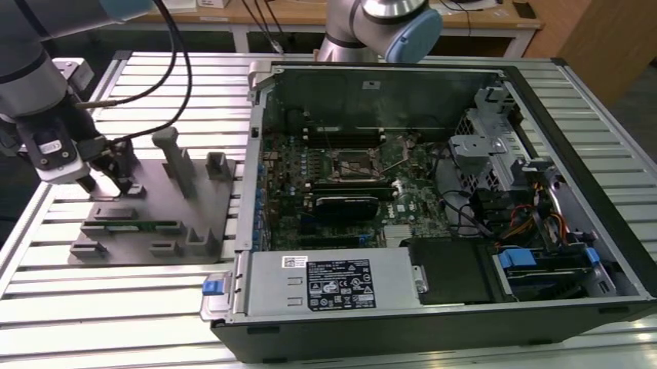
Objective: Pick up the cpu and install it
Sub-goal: 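Pick up the cpu and move it towards the insertion slot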
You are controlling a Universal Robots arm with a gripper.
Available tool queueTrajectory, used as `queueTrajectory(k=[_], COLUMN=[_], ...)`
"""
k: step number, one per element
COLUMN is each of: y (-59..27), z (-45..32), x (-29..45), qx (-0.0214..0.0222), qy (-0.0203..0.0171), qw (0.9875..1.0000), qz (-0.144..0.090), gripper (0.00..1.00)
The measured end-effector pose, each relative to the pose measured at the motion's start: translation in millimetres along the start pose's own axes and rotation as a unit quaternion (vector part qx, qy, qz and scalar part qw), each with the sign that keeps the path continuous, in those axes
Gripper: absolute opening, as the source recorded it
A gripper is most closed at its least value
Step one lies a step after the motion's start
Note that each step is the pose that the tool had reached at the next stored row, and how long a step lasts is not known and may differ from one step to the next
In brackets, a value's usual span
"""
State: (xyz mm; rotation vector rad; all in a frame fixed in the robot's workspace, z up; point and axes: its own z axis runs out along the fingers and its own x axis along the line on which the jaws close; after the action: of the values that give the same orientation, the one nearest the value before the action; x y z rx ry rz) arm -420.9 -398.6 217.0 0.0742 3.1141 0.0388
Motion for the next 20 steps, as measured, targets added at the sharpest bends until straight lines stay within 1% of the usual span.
queueTrajectory(k=[20], y=[2.4], z=[-45.1], x=[-1.1], qx=[0.0], qy=[0.0], qw=[1.0], qz=[0.0], gripper=[0.55])
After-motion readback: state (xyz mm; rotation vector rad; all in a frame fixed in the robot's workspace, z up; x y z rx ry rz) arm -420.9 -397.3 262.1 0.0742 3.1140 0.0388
